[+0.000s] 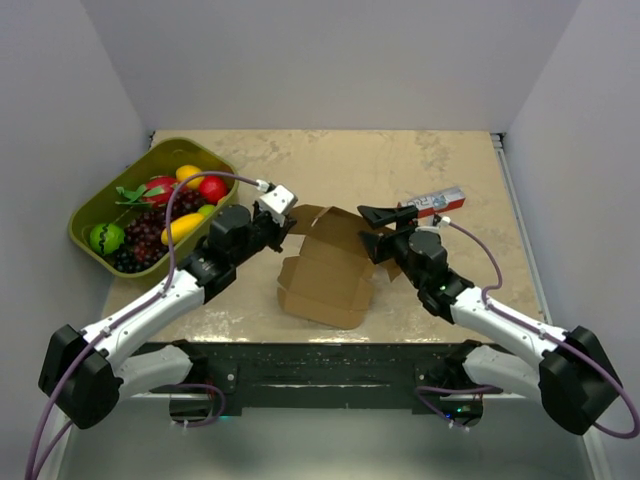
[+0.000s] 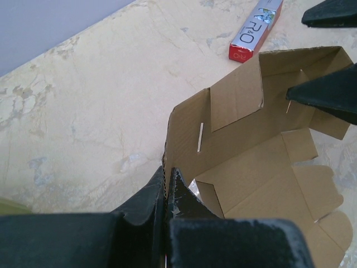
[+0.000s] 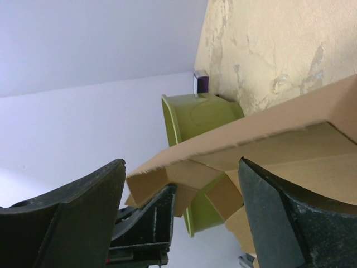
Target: Fold the paper box
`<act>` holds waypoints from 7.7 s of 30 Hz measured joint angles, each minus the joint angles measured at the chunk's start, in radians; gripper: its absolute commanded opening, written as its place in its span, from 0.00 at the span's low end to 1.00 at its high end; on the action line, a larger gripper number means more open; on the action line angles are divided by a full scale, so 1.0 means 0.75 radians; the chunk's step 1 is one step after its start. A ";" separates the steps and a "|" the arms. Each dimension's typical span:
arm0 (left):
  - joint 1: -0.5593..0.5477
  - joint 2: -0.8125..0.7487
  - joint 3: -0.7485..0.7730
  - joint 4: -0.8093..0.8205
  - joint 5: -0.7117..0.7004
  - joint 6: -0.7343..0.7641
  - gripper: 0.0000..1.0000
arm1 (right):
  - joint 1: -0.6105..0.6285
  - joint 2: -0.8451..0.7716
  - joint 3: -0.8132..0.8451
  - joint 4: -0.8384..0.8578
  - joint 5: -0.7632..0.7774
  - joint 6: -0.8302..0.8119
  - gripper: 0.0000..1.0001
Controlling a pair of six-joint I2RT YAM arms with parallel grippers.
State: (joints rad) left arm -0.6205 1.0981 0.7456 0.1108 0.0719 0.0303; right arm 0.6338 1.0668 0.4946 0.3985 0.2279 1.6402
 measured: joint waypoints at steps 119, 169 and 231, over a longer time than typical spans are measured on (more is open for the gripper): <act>-0.016 0.486 -0.072 -0.250 0.191 -0.126 0.74 | -0.025 0.381 -0.155 0.327 0.022 -0.013 0.00; -0.083 0.502 -0.157 0.402 0.167 -0.415 0.50 | -0.038 0.384 -0.155 0.332 0.094 -0.014 0.00; -0.467 -0.199 -0.650 0.458 -0.357 -0.627 0.61 | -0.023 0.117 -0.332 0.222 0.204 -0.192 0.00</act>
State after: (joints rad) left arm -0.9707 0.9485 0.2584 0.4545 -0.1955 -0.4397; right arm 0.6167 1.1549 0.2455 0.5652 0.3813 1.4963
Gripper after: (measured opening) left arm 0.669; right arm 0.024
